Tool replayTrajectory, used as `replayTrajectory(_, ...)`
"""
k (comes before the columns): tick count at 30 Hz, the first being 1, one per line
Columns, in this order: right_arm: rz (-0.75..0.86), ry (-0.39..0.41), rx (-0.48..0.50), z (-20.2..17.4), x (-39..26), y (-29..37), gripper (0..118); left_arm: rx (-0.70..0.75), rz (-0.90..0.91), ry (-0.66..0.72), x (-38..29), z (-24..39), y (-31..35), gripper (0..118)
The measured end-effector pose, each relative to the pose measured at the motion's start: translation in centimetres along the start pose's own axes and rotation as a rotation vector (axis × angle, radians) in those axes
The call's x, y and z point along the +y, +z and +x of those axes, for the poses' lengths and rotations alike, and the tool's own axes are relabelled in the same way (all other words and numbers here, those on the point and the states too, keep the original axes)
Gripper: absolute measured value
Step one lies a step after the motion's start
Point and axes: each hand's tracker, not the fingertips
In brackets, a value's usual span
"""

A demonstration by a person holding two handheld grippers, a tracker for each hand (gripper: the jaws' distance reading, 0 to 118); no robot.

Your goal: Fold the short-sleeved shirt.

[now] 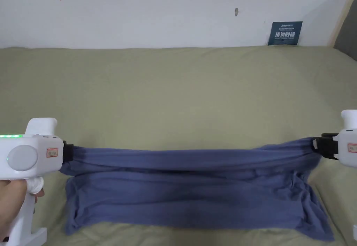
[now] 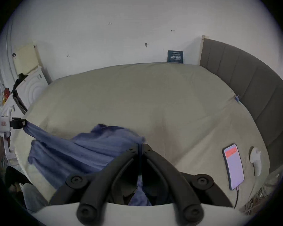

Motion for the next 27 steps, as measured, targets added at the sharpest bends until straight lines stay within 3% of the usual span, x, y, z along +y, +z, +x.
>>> replayTrajectory(10,-0.044,-0.062,0.008,1.0,-9.1,2.5,3,-0.023,-0.001,0.011,-8.7,-0.5,2.8,3)
replayTrajectory(20,-0.091,-0.079,-0.022,0.8,-11.5,0.8,4,-0.014,-0.055,0.044,-10.8,-0.6,0.3,3)
replayTrajectory(21,-0.088,-0.076,-0.022,0.7,-11.3,0.8,10,-0.015,-0.051,0.045,-10.7,-0.6,0.3,8)
replayTrajectory(22,-0.089,-0.07,-0.028,0.4,-11.1,1.1,39,-0.02,-0.044,0.044,-10.6,-0.7,0.4,30)
replayTrajectory(24,-0.082,-0.057,-0.04,-0.3,-10.5,1.7,106,-0.013,-0.037,0.045,-10.2,-0.4,0.9,116)
replayTrajectory(25,-0.077,-0.047,-0.037,-0.8,-10.2,1.9,118,-0.009,-0.026,0.053,-10.1,-0.4,1.0,118)
replayTrajectory(27,0.027,-0.022,-0.019,-2.3,-9.3,3.0,114,0.01,0.066,0.065,-9.5,0.0,2.1,117)
